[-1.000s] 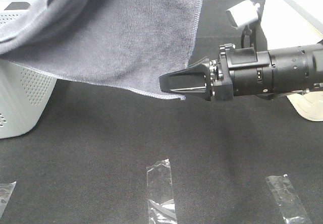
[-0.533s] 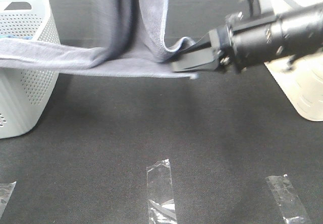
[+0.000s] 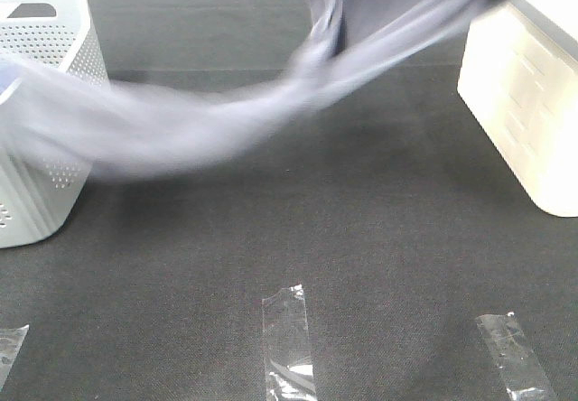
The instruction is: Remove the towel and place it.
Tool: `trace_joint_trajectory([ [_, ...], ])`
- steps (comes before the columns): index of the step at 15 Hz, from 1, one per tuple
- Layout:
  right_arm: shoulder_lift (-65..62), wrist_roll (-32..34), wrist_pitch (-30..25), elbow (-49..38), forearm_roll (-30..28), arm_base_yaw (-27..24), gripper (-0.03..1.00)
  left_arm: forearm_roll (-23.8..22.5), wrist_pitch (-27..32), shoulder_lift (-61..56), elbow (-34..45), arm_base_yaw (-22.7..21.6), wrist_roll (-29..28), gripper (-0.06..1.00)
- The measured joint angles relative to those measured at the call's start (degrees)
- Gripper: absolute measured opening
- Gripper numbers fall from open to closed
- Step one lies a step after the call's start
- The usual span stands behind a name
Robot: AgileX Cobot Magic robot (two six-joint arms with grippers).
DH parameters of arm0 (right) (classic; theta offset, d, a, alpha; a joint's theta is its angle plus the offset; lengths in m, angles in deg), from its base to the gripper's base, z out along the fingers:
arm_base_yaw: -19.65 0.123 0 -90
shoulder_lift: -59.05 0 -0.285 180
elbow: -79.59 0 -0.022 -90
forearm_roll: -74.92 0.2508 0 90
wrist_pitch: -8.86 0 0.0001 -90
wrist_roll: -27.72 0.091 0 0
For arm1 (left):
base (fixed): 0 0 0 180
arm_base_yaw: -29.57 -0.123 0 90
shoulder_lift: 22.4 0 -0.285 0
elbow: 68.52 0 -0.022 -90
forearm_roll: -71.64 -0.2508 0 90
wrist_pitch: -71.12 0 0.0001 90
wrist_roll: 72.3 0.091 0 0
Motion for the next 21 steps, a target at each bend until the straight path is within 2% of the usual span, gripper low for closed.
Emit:
trace_joint_trajectory([
  [1,0.0,2.6,-0.7,6.6,-5.8,0.0,0.00,-0.9,-4.8,-0.5,0.0,0.0,0.0,0.00],
  [2,0.0,2.9,-0.7,8.8,-7.2,0.0,0.00,-1.3,-6.4,-0.6,0.0,0.0,0.0,0.00],
  [3,-0.1,3.2,-0.4,12.4,-8.8,0.0,0.00,-3.3,-11.1,-1.7,0.0,-0.4,0.0,0.00],
  [4,-0.1,3.2,0.4,15.8,-9.6,0.0,0.00,-4.4,-12.0,-2.3,0.0,-0.9,0.0,0.00],
  [7,-0.1,3.1,6.1,19.9,-10.0,0.0,0.00,-6.1,-12.0,-3.9,0.0,-3.7,0.0,0.00],
  [12,8.3,2.9,12.5,20.0,-8.9,0.2,0.00,-4.8,-2.9,-0.1,-0.1,-11.6,-1.1,0.00],
  [14,15.0,2.8,20.7,20.0,-9.3,0.6,0.00,-4.6,-5.0,4.2,-0.1,-14.0,-1.1,0.00],
  [15,17.1,2.8,24.6,20.0,-10.3,0.6,0.00,-4.6,-8.9,6.6,-0.1,-15.1,-1.1,0.00],
  [18,19.9,2.8,43.4,20.0,-17.4,0.7,0.00,-5.3,-27.8,9.9,0.0,-17.9,-1.1,0.00],
  [19,19.9,2.8,47.6,21.6,-20.1,0.7,0.00,-6.1,-35.4,9.9,0.0,-18.4,-1.1,0.00],
  [21,19.9,2.8,52.0,27.6,-22.2,0.7,0.00,-7.8,-52.0,9.5,-0.2,-18.6,1.9,0.00],
])
